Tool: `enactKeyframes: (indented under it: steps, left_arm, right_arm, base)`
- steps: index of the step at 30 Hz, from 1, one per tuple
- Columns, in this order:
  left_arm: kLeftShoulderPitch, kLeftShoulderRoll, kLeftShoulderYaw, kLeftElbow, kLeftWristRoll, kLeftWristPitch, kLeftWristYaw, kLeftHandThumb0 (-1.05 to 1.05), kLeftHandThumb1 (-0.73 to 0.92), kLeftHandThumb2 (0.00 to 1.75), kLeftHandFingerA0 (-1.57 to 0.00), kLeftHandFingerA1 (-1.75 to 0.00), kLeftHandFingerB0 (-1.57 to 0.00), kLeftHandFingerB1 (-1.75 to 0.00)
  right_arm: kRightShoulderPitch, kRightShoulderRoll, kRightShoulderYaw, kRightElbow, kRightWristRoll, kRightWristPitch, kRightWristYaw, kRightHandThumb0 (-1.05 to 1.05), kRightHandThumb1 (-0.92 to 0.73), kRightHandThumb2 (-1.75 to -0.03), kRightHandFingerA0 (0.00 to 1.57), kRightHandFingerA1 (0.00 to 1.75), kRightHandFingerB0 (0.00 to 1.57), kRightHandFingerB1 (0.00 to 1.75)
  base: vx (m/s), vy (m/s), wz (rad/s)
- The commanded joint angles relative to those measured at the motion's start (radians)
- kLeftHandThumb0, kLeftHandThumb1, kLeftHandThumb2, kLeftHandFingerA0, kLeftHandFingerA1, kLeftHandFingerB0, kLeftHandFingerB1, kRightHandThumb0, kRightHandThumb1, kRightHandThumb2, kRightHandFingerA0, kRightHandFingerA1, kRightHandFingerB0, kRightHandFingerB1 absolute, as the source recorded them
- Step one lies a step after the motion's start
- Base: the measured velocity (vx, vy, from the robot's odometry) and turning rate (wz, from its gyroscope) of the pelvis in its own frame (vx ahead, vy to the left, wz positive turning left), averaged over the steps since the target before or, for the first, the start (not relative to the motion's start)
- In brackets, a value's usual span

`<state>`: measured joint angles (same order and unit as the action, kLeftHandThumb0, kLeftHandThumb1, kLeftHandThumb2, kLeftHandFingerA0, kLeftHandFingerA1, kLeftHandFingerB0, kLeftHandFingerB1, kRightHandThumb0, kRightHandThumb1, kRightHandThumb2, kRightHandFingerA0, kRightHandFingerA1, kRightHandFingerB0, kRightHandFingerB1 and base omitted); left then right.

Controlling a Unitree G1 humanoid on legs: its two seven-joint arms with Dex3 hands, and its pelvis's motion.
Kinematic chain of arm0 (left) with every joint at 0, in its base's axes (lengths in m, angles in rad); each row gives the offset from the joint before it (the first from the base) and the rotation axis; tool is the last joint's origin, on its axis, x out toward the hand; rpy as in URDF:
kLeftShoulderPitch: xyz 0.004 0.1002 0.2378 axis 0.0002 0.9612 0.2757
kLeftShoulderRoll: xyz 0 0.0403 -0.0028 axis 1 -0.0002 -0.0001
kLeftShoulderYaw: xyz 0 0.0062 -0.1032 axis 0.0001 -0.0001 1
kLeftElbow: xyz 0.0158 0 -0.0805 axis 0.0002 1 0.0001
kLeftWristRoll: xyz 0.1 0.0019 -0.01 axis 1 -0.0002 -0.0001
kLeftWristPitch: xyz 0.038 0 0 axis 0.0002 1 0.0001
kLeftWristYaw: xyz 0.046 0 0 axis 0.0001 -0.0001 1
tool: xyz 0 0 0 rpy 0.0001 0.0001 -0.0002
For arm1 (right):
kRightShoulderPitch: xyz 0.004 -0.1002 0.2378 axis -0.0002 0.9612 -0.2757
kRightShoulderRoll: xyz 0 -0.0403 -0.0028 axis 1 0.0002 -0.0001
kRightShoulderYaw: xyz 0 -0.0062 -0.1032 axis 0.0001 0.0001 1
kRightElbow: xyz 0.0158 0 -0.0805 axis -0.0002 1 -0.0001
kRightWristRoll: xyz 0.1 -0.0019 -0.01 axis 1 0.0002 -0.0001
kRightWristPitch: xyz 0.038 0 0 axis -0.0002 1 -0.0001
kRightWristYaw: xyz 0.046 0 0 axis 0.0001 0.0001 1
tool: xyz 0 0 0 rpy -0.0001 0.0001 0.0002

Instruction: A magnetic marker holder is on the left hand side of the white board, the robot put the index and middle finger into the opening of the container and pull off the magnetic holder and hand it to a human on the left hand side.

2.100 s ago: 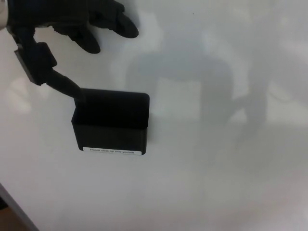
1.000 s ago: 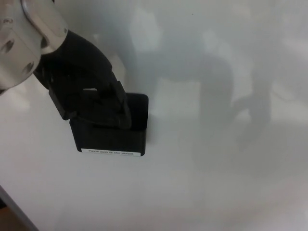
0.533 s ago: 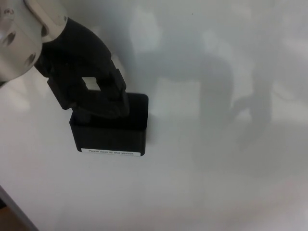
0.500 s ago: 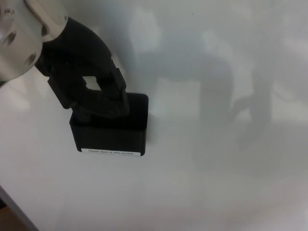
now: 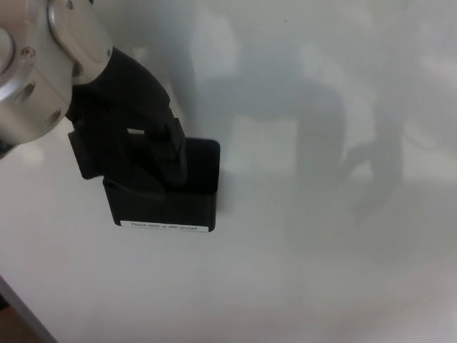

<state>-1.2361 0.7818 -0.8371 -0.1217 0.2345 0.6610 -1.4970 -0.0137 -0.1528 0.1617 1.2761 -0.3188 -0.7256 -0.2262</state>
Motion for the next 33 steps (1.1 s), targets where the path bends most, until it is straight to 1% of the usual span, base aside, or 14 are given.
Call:
enactKeyframes:
  steps: [1,8,9,10,11,12,24,25,26,27,29,30,32,33]
  left_arm:
    - [0.041,-0.006,-0.007,0.011,0.094,-0.051,0.043,-0.95,0.78,1.16,-0.23,-0.51,-0.05,-0.33]
    - [0.054,-0.036,-0.009,0.079,0.144,-0.032,0.049,-0.90,0.78,1.22,-0.18,-0.51,0.00,-0.25]
    - [0.053,-0.045,-0.013,0.096,0.151,-0.032,0.049,-1.03,0.92,0.81,-0.21,-0.41,-0.04,-0.20]
    - [0.053,-0.049,-0.013,0.101,0.155,-0.033,0.048,-1.03,0.92,0.81,-0.21,-0.41,-0.04,-0.20]
    - [0.052,-0.053,-0.013,0.109,0.161,-0.035,0.045,-1.01,0.92,0.79,-0.19,-0.40,-0.02,-0.19]
    - [0.049,-0.060,-0.013,0.117,0.161,-0.038,0.040,-0.94,0.78,1.17,-0.14,-0.48,-0.02,-0.19]
    - [0.029,-0.091,0.020,0.115,0.188,-0.050,0.027,-0.93,0.77,1.14,-0.18,-0.51,-0.03,-0.17]
    - [0.025,-0.095,0.024,0.117,0.184,-0.050,0.022,-0.99,0.92,0.77,-0.23,-0.41,0.00,-0.19]
    - [0.024,-0.097,0.026,0.119,0.184,-0.050,0.020,-0.99,0.92,0.77,-0.23,-0.41,0.00,-0.19]
    - [0.024,-0.098,0.030,0.116,0.183,-0.048,0.018,-0.92,0.78,1.14,-0.16,-0.49,-0.02,-0.17]
    - [0.023,-0.098,0.033,0.105,0.190,-0.047,0.016,-0.92,0.78,1.14,-0.17,-0.49,-0.02,-0.17]
    - [0.022,-0.101,0.036,0.106,0.191,-0.047,0.013,-1.04,0.88,1.21,-0.32,-0.54,-0.01,-0.10]
    - [0.019,-0.107,0.036,0.110,0.193,-0.038,0.006,-0.95,0.80,1.18,-0.29,-0.55,0.00,-0.15]
    - [0.017,-0.115,0.029,0.112,0.203,-0.022,-0.002,-1.01,0.90,0.79,-0.58,-0.52,0.00,-0.20]
  right_arm:
    - [0.000,-0.018,-0.002,0.004,-0.004,-0.012,-0.010,-0.53,-0.69,-0.61,0.61,0.47,0.21,0.28]
    - [-0.008,-0.017,0.004,0.004,-0.013,-0.013,-0.017,-0.61,-0.74,-0.62,0.62,0.46,0.21,0.28]
    - [-0.009,-0.017,0.003,0.003,-0.012,-0.010,-0.013,-0.60,-0.73,-0.62,0.62,0.46,0.21,0.28]
    - [-0.010,-0.018,0.003,0.003,-0.012,-0.009,-0.012,-0.60,-0.73,-0.62,0.62,0.46,0.21,0.28]
    - [-0.010,-0.017,0.002,0.003,-0.011,-0.007,-0.012,-0.65,-0.60,-0.87,0.56,0.57,0.16,0.41]
    - [-0.011,-0.017,0.002,0.003,-0.012,-0.007,-0.013,-0.64,-0.60,-0.87,0.57,0.58,0.16,0.40]
    - [-0.014,-0.017,0.001,0.002,-0.013,-0.009,-0.017,-0.63,-0.58,-0.86,0.57,0.58,0.16,0.41]
    - [-0.013,-0.018,0.001,0.001,-0.014,-0.009,-0.018,-0.62,-0.57,-0.85,0.58,0.58,0.17,0.41]
    - [-0.013,-0.018,0.002,0.001,-0.015,-0.008,-0.020,-0.62,-0.57,-0.85,0.58,0.58,0.17,0.41]
    - [-0.011,-0.018,0.003,0.001,-0.017,-0.009,-0.022,-0.63,-0.58,-0.85,0.57,0.57,0.17,0.41]
    - [-0.008,-0.018,0.004,0.001,-0.018,-0.013,-0.023,-0.62,-0.57,-0.85,0.58,0.58,0.16,0.41]
    - [-0.008,-0.019,0.004,0.003,-0.018,-0.015,-0.022,-0.62,-0.58,-0.85,0.57,0.57,0.16,0.41]
    - [-0.008,-0.018,0.003,0.004,-0.016,-0.015,-0.019,-0.63,-0.58,-0.85,0.56,0.57,0.16,0.40]
    - [-0.007,-0.017,0.001,0.004,-0.013,-0.015,-0.015,-0.63,-0.57,-0.85,0.57,0.57,0.16,0.40]
  base:
    - [0.00,0.000,0.00]
    - [0.00,0.000,0.00]
    - [0.00,0.000,0.00]
    - [0.00,0.000,0.00]
    - [0.00,0.000,0.00]
    - [0.00,0.000,0.00]
    - [0.00,0.000,0.00]
    - [0.00,0.000,0.00]
    - [0.00,0.000,0.00]
    - [0.00,0.000,0.00]
    - [0.00,0.000,0.00]
    - [0.00,0.000,0.00]
    - [0.00,0.000,0.00]
    - [0.00,0.000,0.00]
